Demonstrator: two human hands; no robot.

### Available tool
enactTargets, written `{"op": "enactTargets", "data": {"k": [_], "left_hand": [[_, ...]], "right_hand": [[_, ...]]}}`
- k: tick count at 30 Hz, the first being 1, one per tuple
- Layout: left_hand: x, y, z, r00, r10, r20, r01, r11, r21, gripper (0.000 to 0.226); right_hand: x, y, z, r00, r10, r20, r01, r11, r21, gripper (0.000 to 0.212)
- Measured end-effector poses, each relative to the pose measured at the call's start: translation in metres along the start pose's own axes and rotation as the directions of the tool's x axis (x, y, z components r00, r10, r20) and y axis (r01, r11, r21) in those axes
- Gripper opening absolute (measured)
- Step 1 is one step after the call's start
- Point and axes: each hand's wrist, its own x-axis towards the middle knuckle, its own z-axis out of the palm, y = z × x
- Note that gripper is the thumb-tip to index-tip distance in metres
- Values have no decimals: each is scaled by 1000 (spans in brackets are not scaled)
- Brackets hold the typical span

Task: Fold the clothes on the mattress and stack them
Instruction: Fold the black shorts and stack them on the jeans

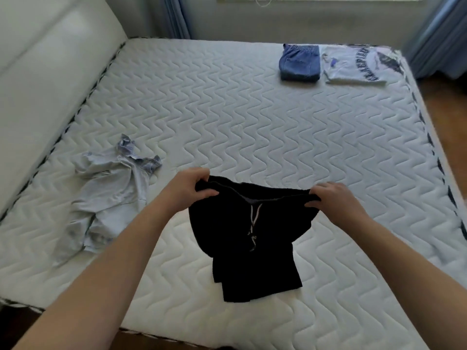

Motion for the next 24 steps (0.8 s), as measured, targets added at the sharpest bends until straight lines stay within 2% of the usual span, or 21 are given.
{"op": "enactTargets", "data": {"k": [5,12,18,24], "left_hand": [[3,42,-58,997,82,3,-82,995,48,44],[9,94,-118,976,209,-57,-200,970,136,41],[10,105,-126,980,199,1,-198,972,125,38],[6,105,-108,996,89,0,-89,992,94,38]], "right_hand": [[-27,4,-72,983,13,-182,5,995,95,17],[-59,-4,-144,952,8,-306,58,977,207,14],[-76,-9,-137,926,153,-346,-22,935,355,22],[-81,-10,-122,886,238,-399,-31,887,460,20]]}}
